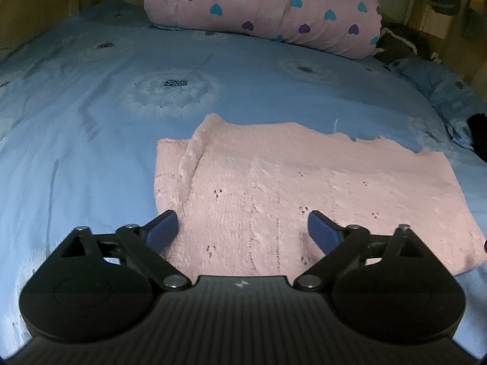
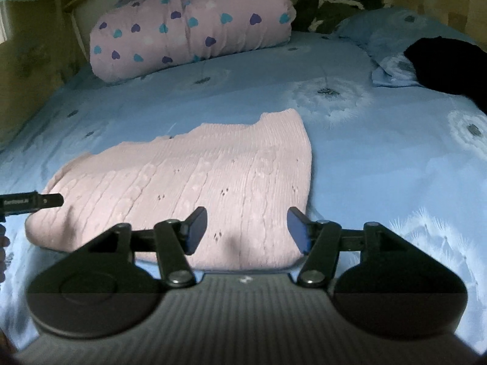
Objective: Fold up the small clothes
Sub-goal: 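Release the cardigan edge and open the right gripper, then move the open right gripper to the end of the folded cardigan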
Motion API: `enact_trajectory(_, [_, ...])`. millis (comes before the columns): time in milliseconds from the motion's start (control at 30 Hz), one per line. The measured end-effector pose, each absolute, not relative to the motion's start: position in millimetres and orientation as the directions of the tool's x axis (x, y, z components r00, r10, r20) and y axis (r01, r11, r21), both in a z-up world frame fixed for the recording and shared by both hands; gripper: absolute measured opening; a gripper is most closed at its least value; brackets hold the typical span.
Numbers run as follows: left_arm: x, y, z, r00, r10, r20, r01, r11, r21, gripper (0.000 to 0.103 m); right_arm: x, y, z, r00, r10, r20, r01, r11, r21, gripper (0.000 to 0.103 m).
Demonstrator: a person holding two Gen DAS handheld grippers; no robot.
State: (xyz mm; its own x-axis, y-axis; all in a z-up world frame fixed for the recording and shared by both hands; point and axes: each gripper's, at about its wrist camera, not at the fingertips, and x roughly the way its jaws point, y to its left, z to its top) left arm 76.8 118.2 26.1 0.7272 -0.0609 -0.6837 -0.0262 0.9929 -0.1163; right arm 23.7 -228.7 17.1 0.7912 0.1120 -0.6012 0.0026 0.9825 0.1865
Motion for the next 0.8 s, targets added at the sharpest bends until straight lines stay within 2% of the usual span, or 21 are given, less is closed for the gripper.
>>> enact_trajectory(200, [67.0,115.1,25.6,0.721,-0.060,-0.690,-0.020,0.994,-0.107,0.100,6.3,-229.1,7.2,0.790,0.110,-0.604,0.045,0.971,0.235,0.061])
enact_trajectory(300, [61.3,117.9,24.6,0.706,-0.049,-0.707,-0.010,0.997,-0.078,0.100,1.8,-231.8,-0.9,0.787,0.102,-0.608,0.085,0.959,0.271,0.068])
enact_trajectory(567, [32.8,171.0,31.5,0.653,0.003,-0.757,-0.147,0.981,-0.123,0.100,-1.4,-245.7,-16.2,0.786,0.132,-0.603,0.126,0.922,0.366,0.068])
enact_trajectory(667, [32.9,180.3,35.4,0.644,-0.024,-0.765,-0.161,0.973,-0.166,0.100,-1.2,-257.5,-26.4,0.795,0.169,-0.583,0.153,0.873,0.462,0.069])
enact_trajectory(800, [48.2,174.1,35.9,0.620,-0.120,-0.775,-0.113,0.964,-0.240,0.100,0.0,-273.2,-42.0,0.816,0.213,-0.537,0.214,0.751,0.624,0.071])
